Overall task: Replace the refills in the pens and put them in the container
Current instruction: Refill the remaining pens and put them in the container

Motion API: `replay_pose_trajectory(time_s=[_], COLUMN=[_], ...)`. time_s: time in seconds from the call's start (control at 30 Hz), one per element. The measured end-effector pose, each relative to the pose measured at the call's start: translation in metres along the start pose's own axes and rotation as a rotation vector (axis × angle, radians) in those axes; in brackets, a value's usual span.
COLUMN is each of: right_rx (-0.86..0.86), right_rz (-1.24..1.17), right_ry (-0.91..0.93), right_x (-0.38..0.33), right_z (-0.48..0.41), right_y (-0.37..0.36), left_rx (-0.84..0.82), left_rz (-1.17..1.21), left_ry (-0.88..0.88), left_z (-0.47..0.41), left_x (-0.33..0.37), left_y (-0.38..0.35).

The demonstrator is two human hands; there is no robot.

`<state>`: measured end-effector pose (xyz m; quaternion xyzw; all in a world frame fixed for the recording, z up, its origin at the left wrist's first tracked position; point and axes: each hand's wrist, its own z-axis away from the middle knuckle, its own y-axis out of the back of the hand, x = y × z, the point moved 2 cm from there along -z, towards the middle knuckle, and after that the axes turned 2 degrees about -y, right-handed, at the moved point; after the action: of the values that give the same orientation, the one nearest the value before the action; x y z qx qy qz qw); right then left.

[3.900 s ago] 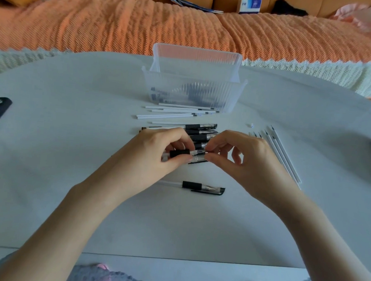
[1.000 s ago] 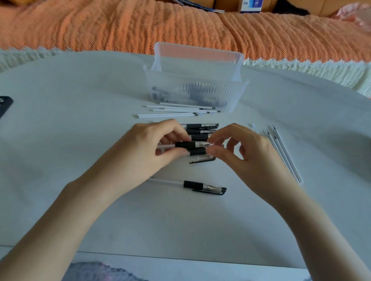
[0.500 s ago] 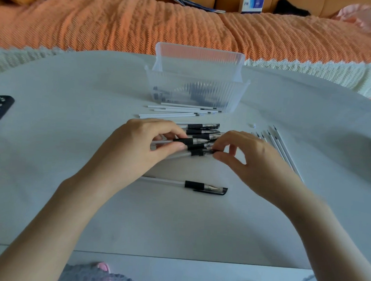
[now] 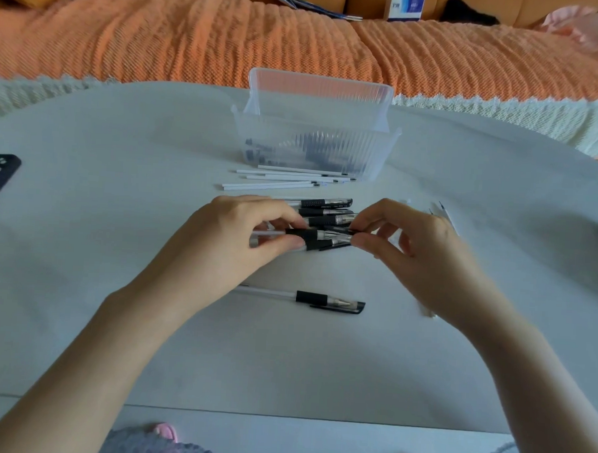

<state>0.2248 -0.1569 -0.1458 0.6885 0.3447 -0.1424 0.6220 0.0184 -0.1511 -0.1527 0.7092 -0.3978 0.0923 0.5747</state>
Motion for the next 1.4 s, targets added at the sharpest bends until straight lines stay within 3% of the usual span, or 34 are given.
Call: replay_pose_trajectory(time_s=[0.37,1.17,1.4], right_rx=[0.001,0.083,0.091], right_rz=[-0.224,-0.196,-0.227], right_ry=[-0.012,0.096,0.047], right_x=[-0.005,-0.002,-0.007], right_z=[-0.001,0.006,0.002], right_y=[-0.015,-0.026,-0.028], left_rx=[-0.026,-0.042,-0.055], left_rz=[0.144,0.146,0.124], left_ry=[0.070,0.074,0.111], left_z=[0.001,0.007,0.002], left_x=[0.008,0.005,0.004], left_y=[-0.006,-0.013,-0.004])
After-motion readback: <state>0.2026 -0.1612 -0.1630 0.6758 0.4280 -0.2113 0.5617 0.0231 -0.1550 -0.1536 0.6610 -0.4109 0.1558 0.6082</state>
